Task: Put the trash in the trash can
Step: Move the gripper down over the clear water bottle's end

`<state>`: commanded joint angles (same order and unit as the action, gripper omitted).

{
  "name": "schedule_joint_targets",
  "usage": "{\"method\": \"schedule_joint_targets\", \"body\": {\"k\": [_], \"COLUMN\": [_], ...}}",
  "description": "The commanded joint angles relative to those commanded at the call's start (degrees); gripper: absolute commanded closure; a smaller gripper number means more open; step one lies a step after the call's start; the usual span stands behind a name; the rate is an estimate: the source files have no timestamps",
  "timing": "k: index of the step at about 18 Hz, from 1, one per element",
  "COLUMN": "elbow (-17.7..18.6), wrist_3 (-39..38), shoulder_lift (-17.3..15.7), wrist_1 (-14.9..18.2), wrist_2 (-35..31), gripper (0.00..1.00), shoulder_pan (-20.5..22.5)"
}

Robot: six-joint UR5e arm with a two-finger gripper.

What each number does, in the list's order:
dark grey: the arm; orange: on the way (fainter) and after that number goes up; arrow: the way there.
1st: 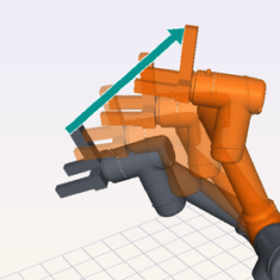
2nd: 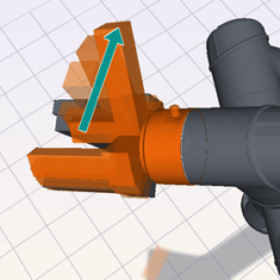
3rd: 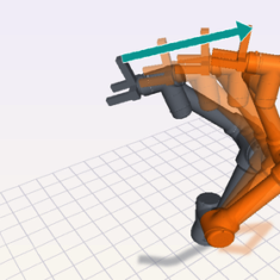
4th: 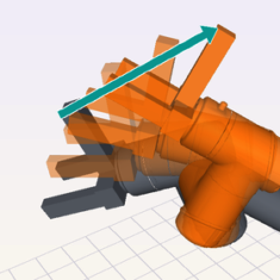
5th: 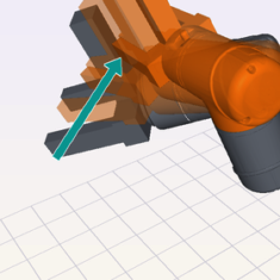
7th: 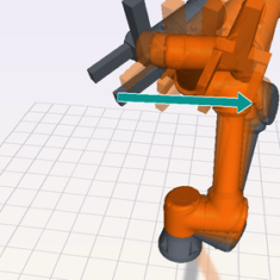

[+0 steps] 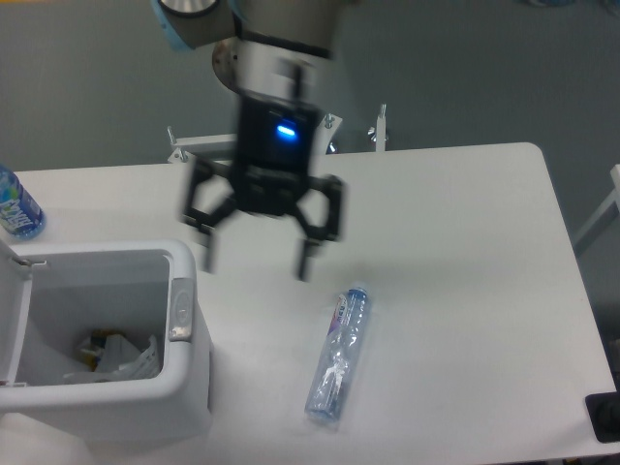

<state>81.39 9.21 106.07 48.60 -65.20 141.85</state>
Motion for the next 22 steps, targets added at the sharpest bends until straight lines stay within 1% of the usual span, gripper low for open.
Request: {"method": "schedule_joint_targets", "body": {"k": [2, 3, 6, 7, 9, 10, 12, 14, 16, 22], "elbow": [0.1, 0.1, 0.3, 0.9, 1.0, 0.8, 1.1, 0.9, 1.8, 2.4], "wrist_3": [5.1, 8.3, 14.2, 16.5, 22.4, 24.4, 25.8, 25.5, 25.2, 25.3], "shoulder_lift": [3.8, 5.9, 10.0, 10.9, 12.6, 14.0, 16.7, 19.2, 19.5, 21.5], "wrist_1": [-0.1, 0.2, 0.0, -0.1, -0.2, -0.1, -0.2, -0.3, -0.5, -0.9], "wrist_2": [-5.0, -6.4, -7.1, -7.5, -9.4, -9.6, -11.0, -14.9, -15.7, -16.5], "gripper": [0.0, 0.0, 0.0, 0.0, 0.0, 0.0, 0.0, 0.0, 0.0, 0.0], "shoulder_pan": [0.0, -0.1, -0.2, -0.1, -0.3, -0.3, -1.1, -4.0, -5.3, -6.6]}}
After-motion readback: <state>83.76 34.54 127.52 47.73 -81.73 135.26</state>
